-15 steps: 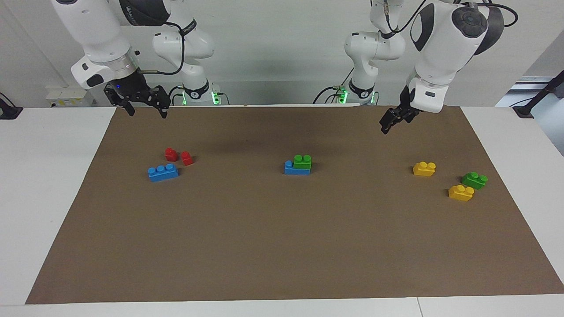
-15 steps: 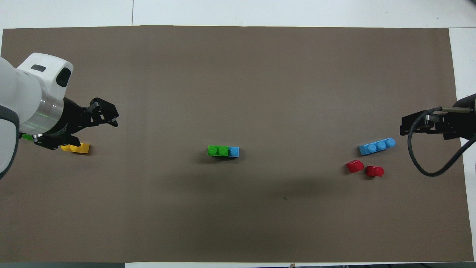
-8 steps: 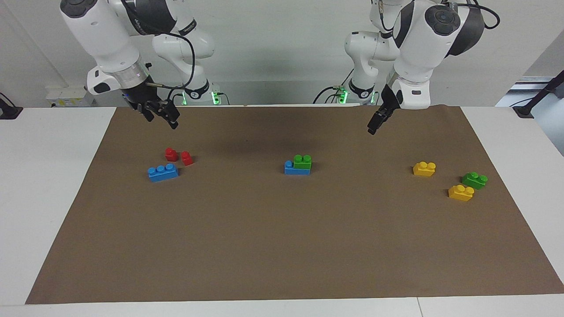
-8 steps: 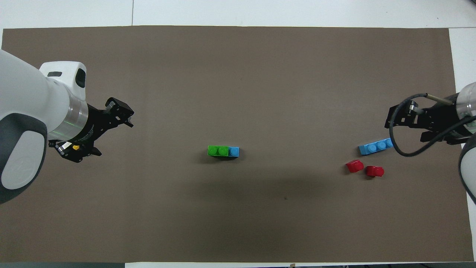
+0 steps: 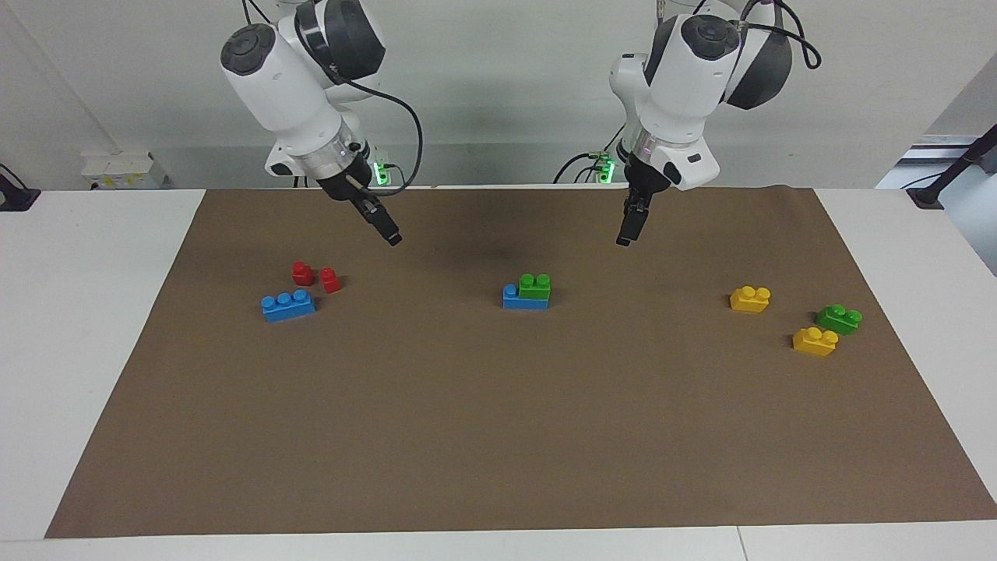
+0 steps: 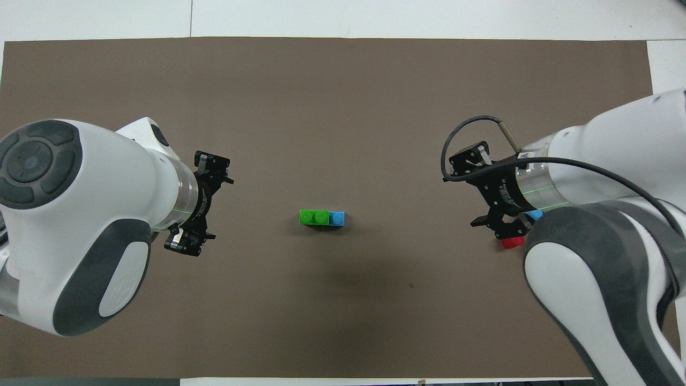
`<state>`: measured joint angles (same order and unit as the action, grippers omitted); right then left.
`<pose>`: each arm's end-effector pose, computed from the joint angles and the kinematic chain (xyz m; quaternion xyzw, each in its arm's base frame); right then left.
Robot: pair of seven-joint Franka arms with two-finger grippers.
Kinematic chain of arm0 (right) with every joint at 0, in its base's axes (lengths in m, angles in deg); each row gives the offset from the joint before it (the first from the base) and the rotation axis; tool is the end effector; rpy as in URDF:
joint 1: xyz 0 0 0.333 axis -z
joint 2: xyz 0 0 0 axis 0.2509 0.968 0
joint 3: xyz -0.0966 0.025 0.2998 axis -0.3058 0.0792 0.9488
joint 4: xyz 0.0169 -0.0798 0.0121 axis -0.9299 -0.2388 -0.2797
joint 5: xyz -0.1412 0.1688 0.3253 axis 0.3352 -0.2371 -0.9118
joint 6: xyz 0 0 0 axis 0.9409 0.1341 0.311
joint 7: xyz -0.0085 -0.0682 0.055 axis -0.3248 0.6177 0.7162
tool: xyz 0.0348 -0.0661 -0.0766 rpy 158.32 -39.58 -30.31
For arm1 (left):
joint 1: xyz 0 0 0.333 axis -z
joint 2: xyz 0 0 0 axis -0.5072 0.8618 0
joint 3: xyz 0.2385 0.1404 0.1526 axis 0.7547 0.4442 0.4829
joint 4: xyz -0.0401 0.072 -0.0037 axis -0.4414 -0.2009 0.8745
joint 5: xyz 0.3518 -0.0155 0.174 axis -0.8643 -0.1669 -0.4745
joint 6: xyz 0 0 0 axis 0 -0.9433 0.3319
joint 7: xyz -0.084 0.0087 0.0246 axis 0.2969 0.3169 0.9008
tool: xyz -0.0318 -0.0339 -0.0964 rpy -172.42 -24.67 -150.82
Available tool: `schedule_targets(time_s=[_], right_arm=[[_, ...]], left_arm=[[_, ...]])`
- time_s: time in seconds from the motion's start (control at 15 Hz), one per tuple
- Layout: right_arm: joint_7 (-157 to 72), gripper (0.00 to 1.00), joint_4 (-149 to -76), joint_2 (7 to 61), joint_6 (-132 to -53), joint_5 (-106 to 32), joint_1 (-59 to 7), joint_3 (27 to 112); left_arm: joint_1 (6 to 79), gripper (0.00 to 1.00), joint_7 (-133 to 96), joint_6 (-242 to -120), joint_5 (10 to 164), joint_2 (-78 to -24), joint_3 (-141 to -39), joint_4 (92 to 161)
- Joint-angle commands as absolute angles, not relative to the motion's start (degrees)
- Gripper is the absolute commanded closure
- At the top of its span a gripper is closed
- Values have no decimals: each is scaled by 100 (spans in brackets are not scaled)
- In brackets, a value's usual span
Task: Remove green block with left arm and hold with right
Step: 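Lower the left gripper over green while the right gripper lowers over blue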
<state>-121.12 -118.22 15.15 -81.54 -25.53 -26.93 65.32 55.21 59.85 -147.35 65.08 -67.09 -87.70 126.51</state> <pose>0.5205 0.1705 0.5284 -0.8528 0.4973 0.1038 0.1209 0.4790 -0.2329 0.5424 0.8225 0.5677 -0.0206 0.0266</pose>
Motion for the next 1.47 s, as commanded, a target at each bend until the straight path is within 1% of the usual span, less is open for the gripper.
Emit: schedule_targets(time_s=[0.0, 0.13, 0.27, 0.4, 0.73, 0.8, 0.93, 1.13, 1.4], right_arm=[[-13091, 9, -12028, 1656, -8618, -2906, -2920, 6505], [-13893, 9, -12352, 1683, -9162, -2915, -3192, 6505], [-14036, 9, -12686, 1657, -9419, -2915, -3517, 6505], [-14316, 9, -12863, 1683, -9805, -2932, -3615, 6513], [-14686, 9, -12881, 1876, -10350, -3573, -3667, 6514], [-14826, 9, -12881, 1937, -10456, -3591, -3833, 6514], [-15186, 9, -12890, 2060, -10676, -3627, -3914, 6514], [-15346, 9, -12925, 2201, -10843, -3679, -4089, 6514], [-15372, 11, -13021, 2333, -11255, -3908, -4300, 6514]], left_arm=[[5807, 0, 6530, -14984, 6564, -6930, -8691, 13027], [5983, 0, 7110, -15254, 6564, -6878, -8683, 13167], [6080, 0, 7419, -15510, 6564, -6685, -8683, 13220], [6185, 0, 7936, -15774, 6564, -6491, -8683, 13220], [6484, 0, 8694, -16284, 6555, -5946, -8683, 13203], [6485, 0, 8825, -16337, 6564, -5885, -8683, 13194], [6537, 0, 8958, -16512, 6537, -5700, -8683, 13176], [6555, 0, 9072, -16732, 6520, -5533, -8674, 13194], [6555, 0, 9204, -17031, 6520, -5401, -8674, 13255]])
